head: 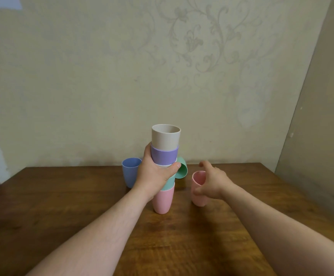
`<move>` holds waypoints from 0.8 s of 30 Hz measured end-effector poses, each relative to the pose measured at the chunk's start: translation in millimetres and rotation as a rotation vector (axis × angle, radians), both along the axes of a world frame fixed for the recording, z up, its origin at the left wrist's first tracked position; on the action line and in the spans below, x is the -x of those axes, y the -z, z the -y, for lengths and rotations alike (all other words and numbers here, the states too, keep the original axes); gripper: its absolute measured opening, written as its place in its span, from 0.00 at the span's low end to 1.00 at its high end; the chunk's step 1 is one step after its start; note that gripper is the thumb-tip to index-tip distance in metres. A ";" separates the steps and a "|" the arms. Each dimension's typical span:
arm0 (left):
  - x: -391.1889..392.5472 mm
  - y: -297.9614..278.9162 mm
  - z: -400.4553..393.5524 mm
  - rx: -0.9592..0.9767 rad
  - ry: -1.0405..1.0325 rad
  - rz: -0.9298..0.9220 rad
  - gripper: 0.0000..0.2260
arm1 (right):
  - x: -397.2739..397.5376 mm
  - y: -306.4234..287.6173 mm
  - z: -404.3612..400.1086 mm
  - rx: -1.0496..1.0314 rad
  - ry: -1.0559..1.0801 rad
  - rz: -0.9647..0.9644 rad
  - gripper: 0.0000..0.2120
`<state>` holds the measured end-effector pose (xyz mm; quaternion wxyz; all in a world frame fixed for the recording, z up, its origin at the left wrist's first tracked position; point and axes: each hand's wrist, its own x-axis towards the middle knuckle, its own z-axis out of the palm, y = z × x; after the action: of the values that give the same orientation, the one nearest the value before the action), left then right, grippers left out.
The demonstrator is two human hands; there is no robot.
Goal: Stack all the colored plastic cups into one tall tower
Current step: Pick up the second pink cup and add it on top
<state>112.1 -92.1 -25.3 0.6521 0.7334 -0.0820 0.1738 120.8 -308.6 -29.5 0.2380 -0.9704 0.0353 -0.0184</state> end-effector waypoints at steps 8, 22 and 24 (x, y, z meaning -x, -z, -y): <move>14.7 -3.0 -4.2 -0.023 0.041 -0.039 0.35 | 16.5 24.8 -15.4 -0.326 0.078 0.041 0.52; 10.9 -28.4 4.6 0.100 0.038 0.015 0.39 | 32.9 44.2 -34.0 -0.745 0.127 0.047 0.41; 9.8 -27.0 4.8 0.078 0.043 0.008 0.30 | 34.3 23.2 -32.6 -0.763 0.137 0.097 0.30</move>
<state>102.3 -96.9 1.7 0.6833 0.7049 -0.0936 0.1658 86.5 -276.1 -52.7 0.5814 -0.8056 0.0931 -0.0658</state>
